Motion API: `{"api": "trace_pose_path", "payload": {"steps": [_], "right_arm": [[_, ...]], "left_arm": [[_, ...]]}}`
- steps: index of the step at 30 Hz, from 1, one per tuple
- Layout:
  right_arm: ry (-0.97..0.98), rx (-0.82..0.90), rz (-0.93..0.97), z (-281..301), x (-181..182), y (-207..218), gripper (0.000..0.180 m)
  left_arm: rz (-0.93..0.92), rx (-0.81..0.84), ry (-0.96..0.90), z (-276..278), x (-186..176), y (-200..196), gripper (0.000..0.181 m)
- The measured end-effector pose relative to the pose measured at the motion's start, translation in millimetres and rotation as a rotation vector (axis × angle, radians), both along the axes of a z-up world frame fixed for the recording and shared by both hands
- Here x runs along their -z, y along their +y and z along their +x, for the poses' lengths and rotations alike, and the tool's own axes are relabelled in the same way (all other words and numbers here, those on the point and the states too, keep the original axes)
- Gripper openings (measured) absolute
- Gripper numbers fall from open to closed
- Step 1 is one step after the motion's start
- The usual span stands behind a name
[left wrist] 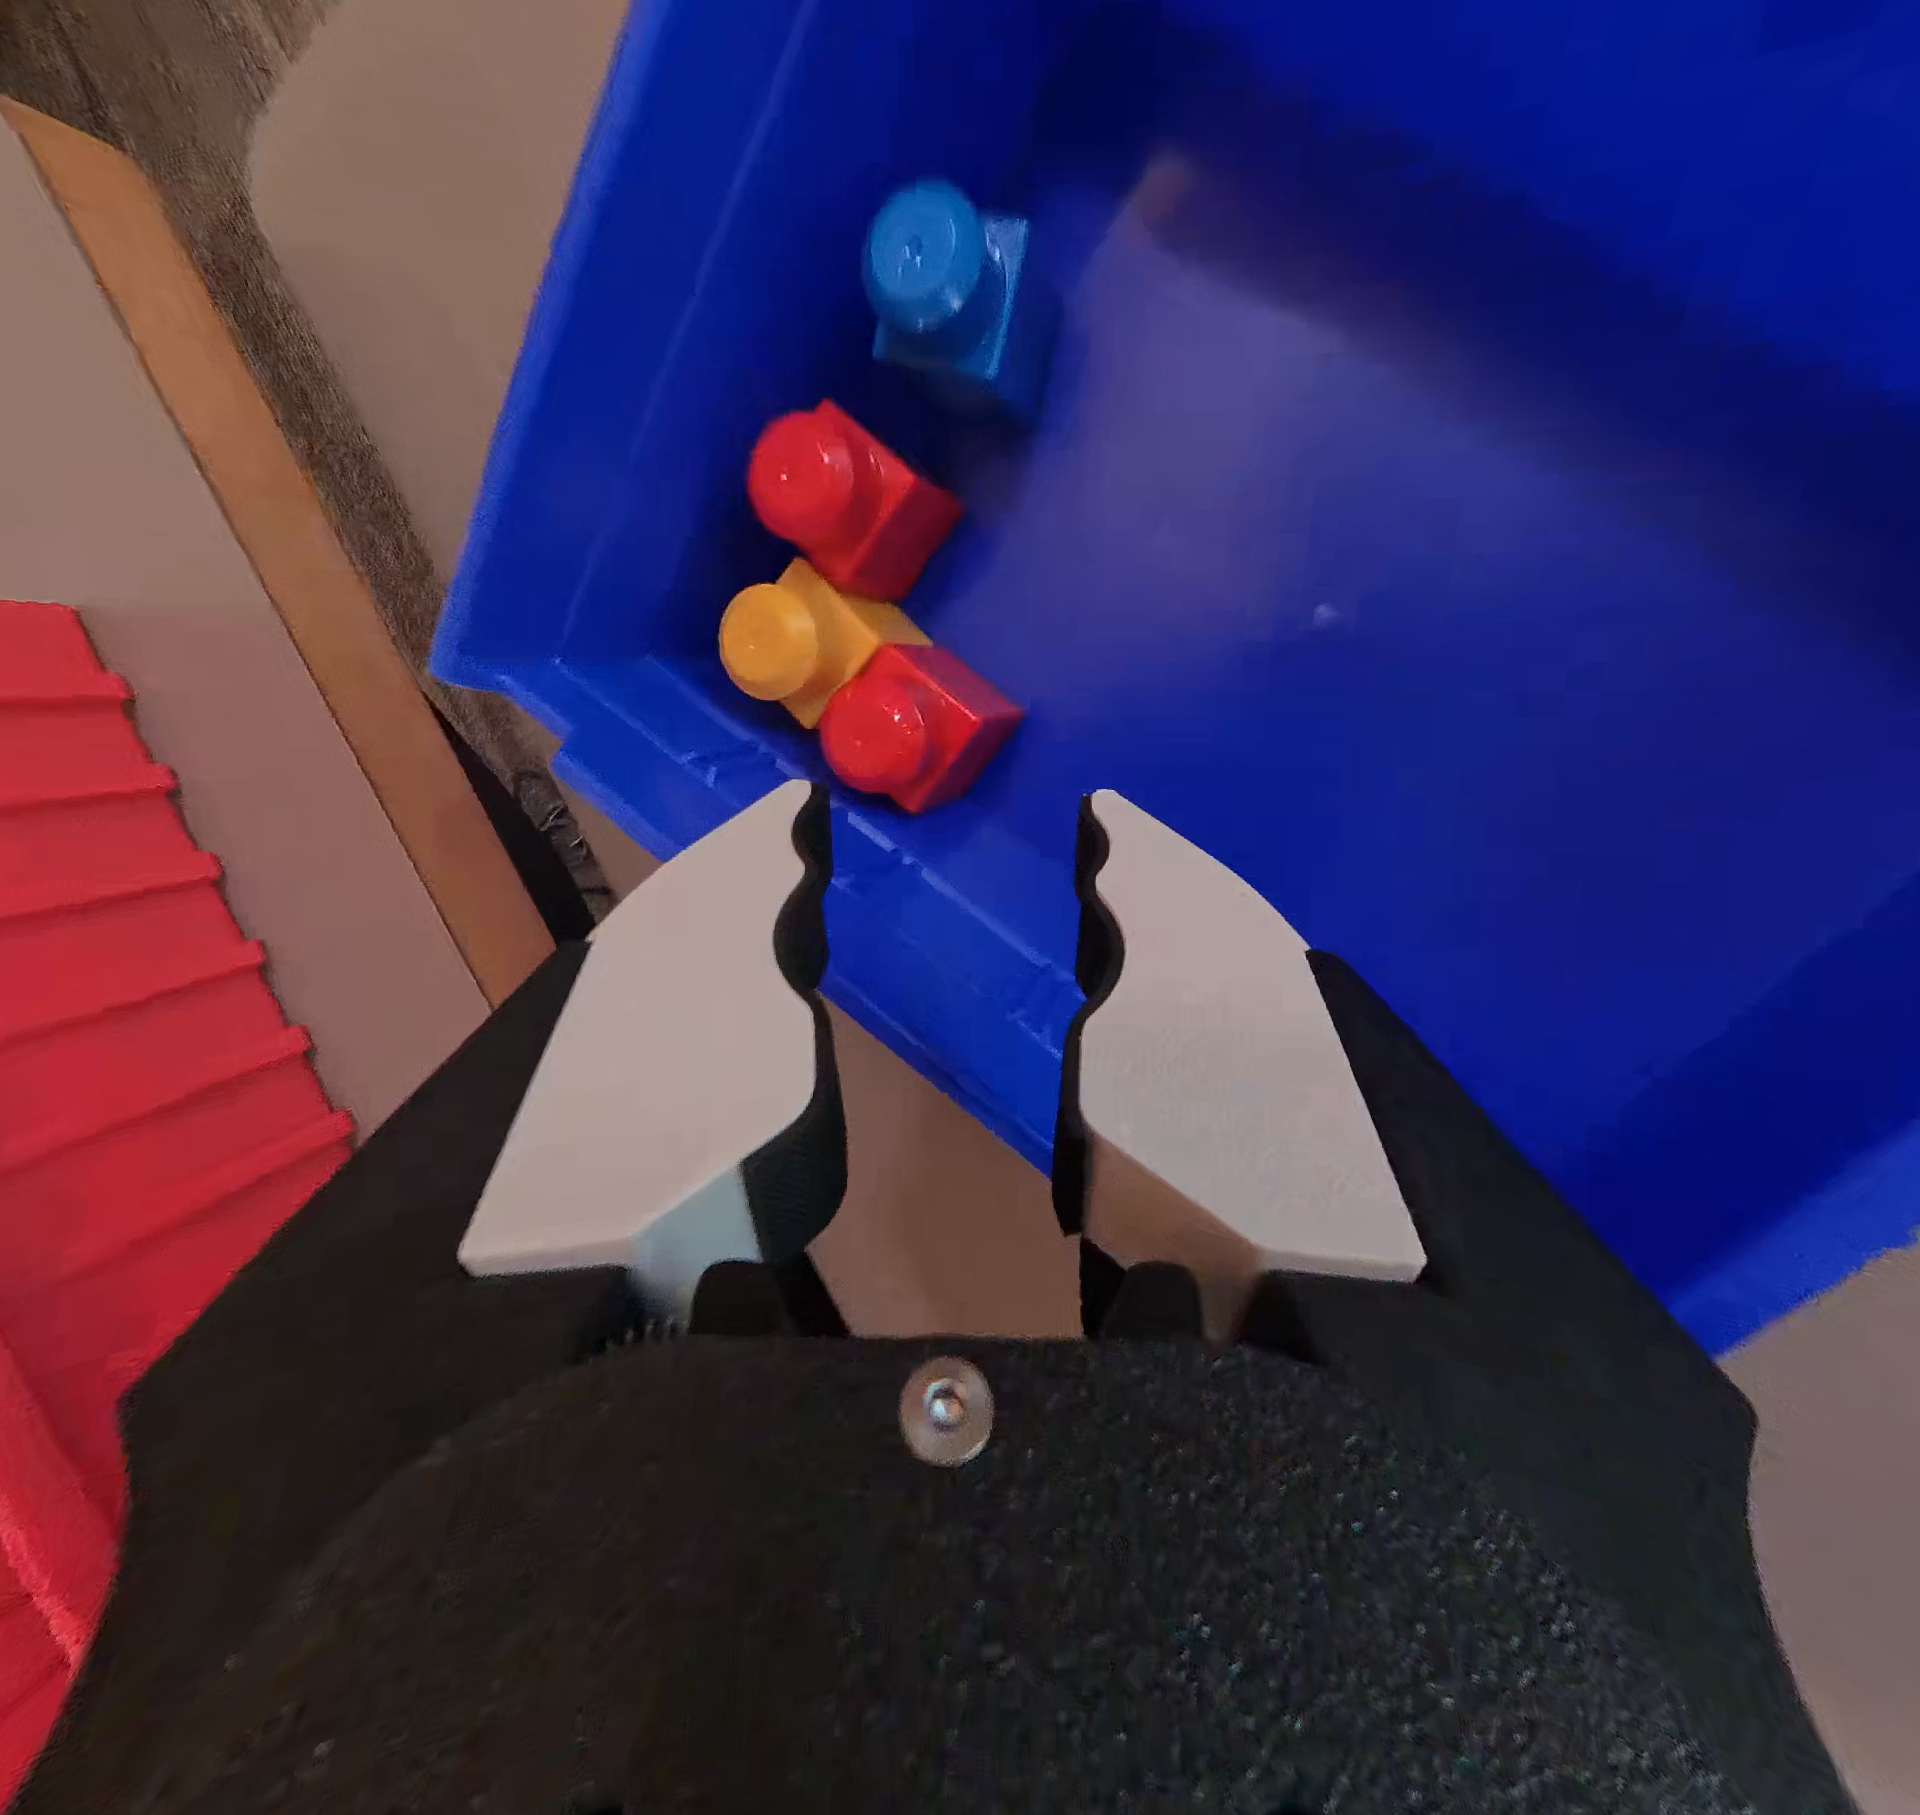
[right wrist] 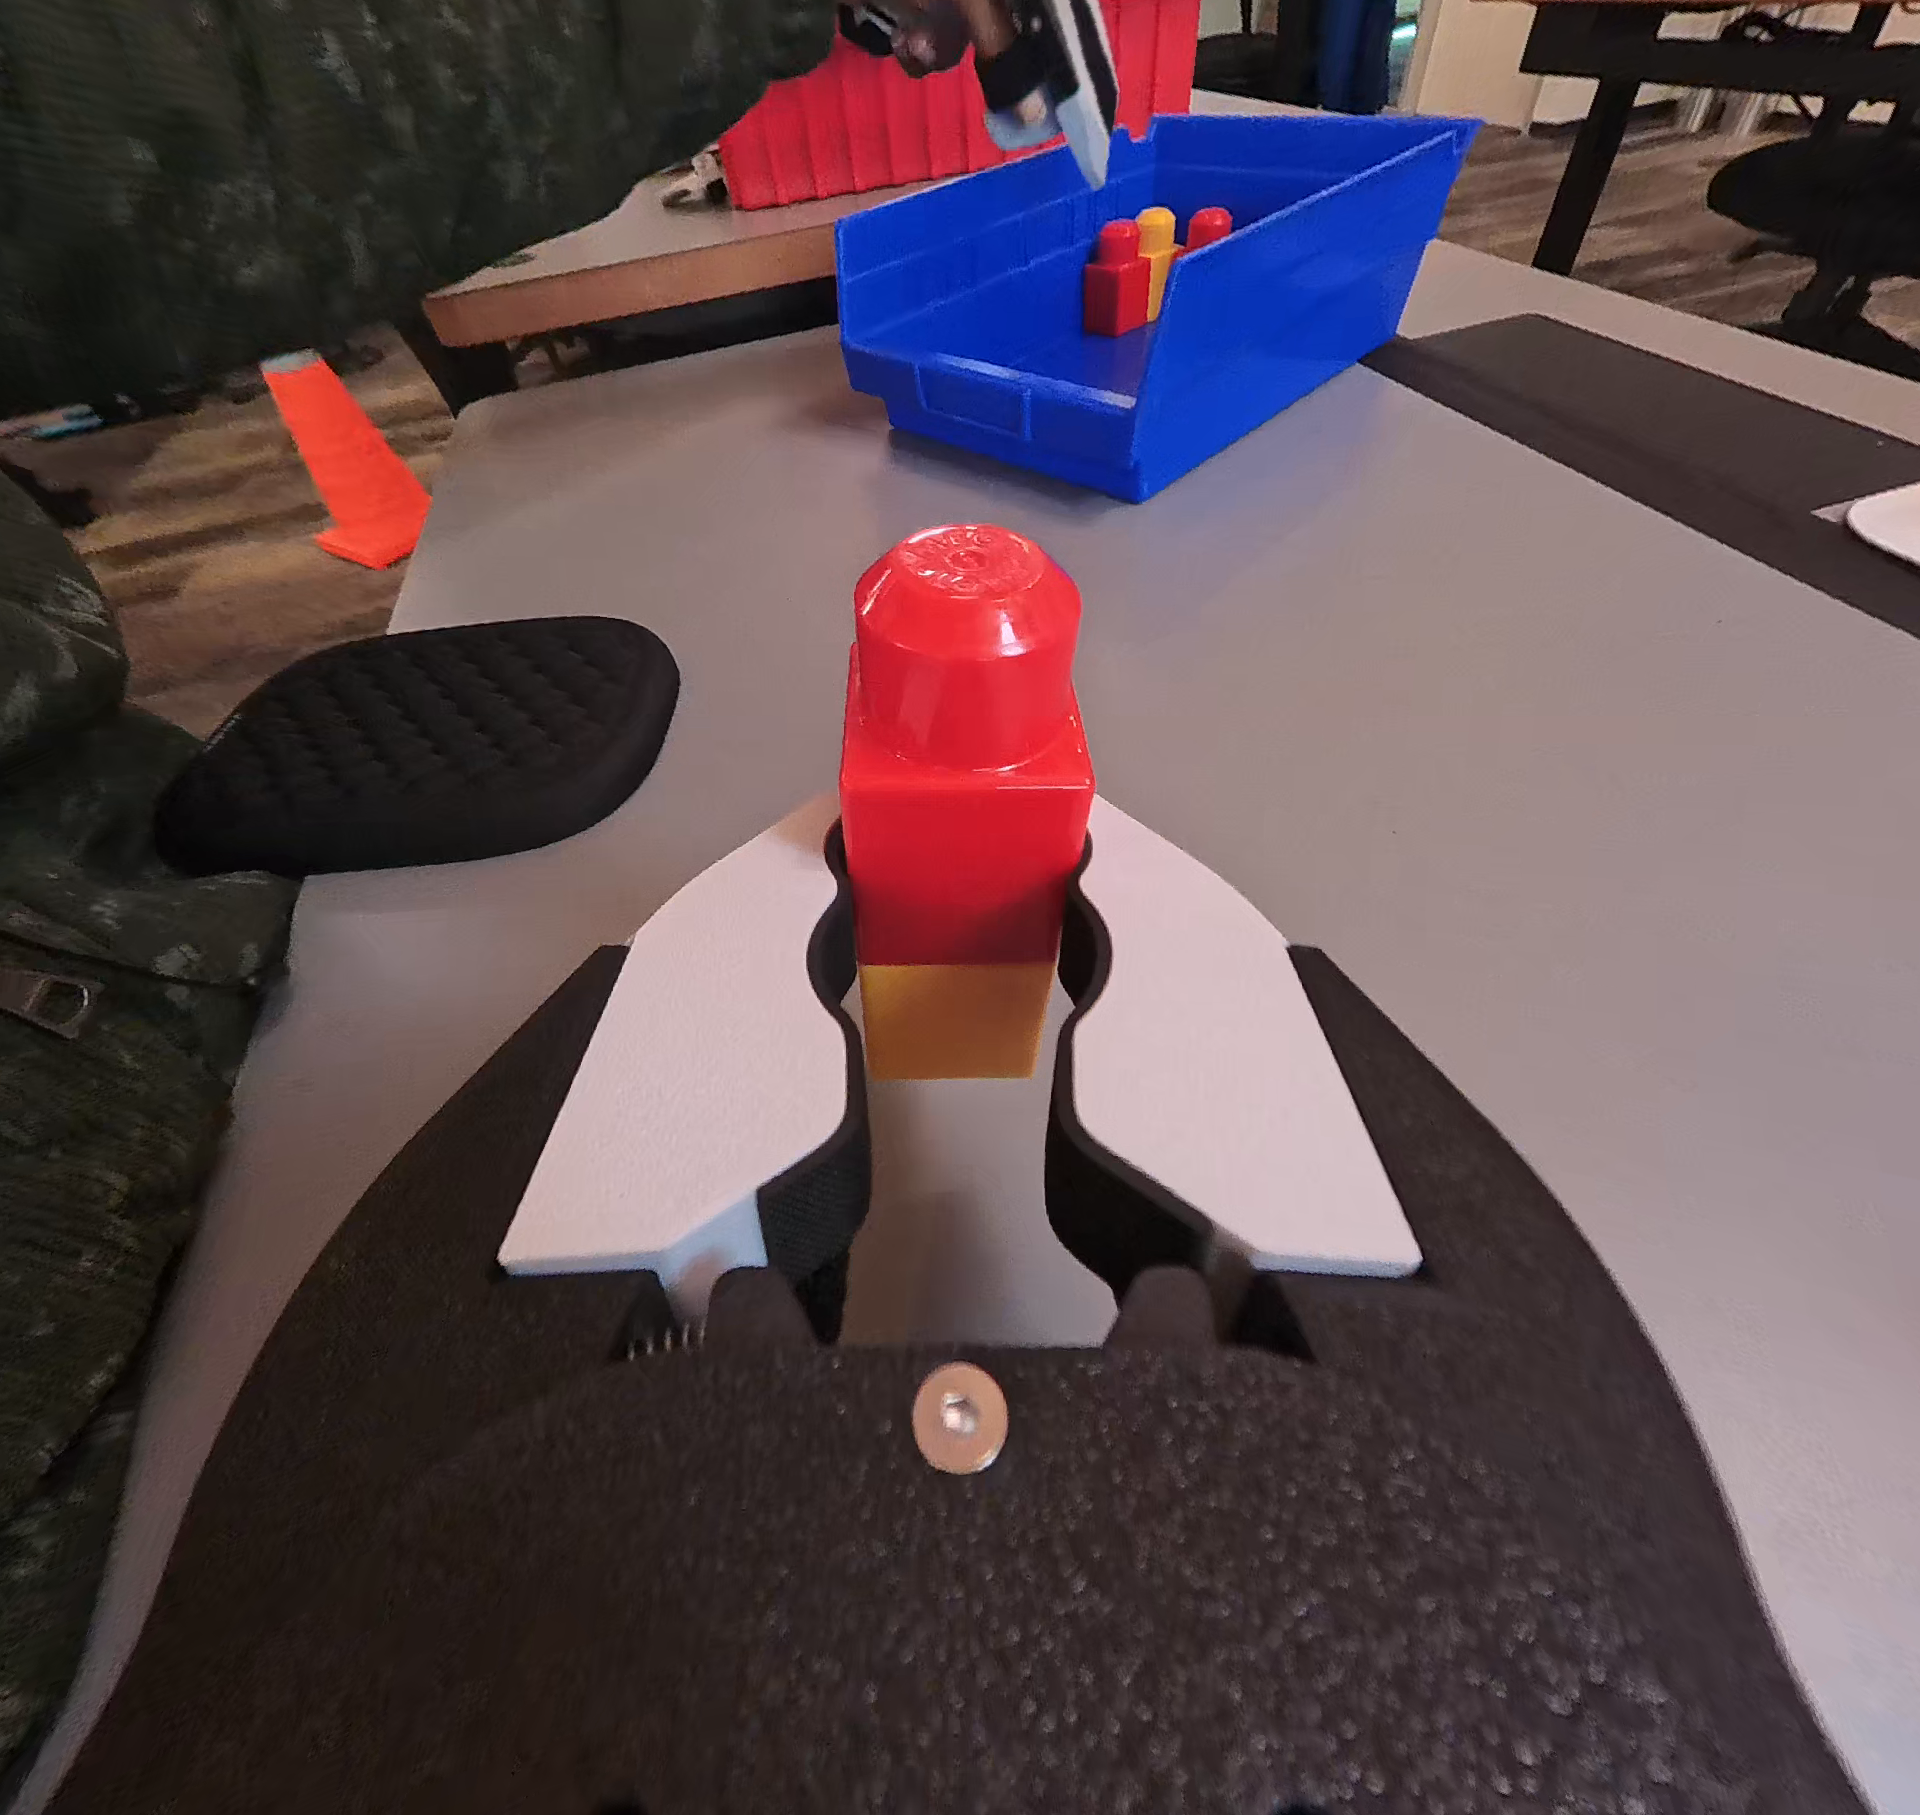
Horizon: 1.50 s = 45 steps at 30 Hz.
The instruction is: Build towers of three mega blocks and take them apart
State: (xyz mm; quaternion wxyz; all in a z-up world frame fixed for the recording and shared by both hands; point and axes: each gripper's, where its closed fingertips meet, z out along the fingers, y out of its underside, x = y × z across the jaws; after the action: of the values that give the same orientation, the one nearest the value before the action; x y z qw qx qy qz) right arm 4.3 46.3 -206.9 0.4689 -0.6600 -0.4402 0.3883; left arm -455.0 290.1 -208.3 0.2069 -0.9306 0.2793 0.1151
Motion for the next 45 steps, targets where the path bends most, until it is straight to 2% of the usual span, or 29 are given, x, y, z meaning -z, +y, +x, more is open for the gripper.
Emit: {"api": "trace_pose_path", "payload": {"steps": [2, 11, 15, 17, 20, 23, 26, 28, 31, 34, 39, 41, 45], "right_arm": [[0.002, 0.004, -0.018, 1, 3, 2, 0.036], [0.005, 0.001, -0.089, 0, 13, 9, 0.036], [0.007, -0.003, -0.112, 1, 16, 9, 0.036], [0.008, -0.002, -0.114, 1, 16, 9, 0.036], [0.009, -0.007, -0.108, 1, 14, 8, 0.036], [0.016, -0.017, -0.100, 0, 11, 5, 0.036], [-0.002, -0.014, -0.092, -1, 12, 5, 0.036], [-0.006, -0.010, -0.083, -1, 11, 5, 0.036], [0.002, 0.013, -0.068, 0, 6, 7, 0.036], [-0.014, 0.052, -0.032, 7, 4, 11, 0.036], [-0.028, 0.133, -0.015, 22, 6, 23, 0.036], [-0.023, 0.155, -0.018, 26, 6, 28, 0.036], [-0.020, 0.167, -0.025, 29, 6, 31, 0.036]], "left_arm": [[-0.071, 0.022, 0.077, -6, 15, 4, 0.047], [-0.346, 0.167, 0.507, -29, 35, 18, 0.053], [-0.415, 0.224, 0.594, -33, 56, 19, 0.042], [-0.438, 0.255, 0.627, -30, 56, 16, 0.041], [-0.387, 0.348, 0.536, 5, 39, 7, 0.036], [-0.288, 0.481, 0.444, 60, 0, -16, 0.036], [-0.226, 0.639, 0.353, 130, -39, -60, 0.036], [-0.219, 0.760, 0.305, 183, -53, -99, 0.036], [-0.257, 0.946, 0.299, 256, -41, -156, 0.036], [-0.288, 1.064, 0.305, 315, 0, -191, 0.036], [-0.295, 1.117, 0.221, 378, 58, -207, 0.036], [-0.269, 1.140, 0.168, 391, 62, -208, 0.036], [-0.132, 1.164, -0.081, 412, 48, -212, 0.058]]}}
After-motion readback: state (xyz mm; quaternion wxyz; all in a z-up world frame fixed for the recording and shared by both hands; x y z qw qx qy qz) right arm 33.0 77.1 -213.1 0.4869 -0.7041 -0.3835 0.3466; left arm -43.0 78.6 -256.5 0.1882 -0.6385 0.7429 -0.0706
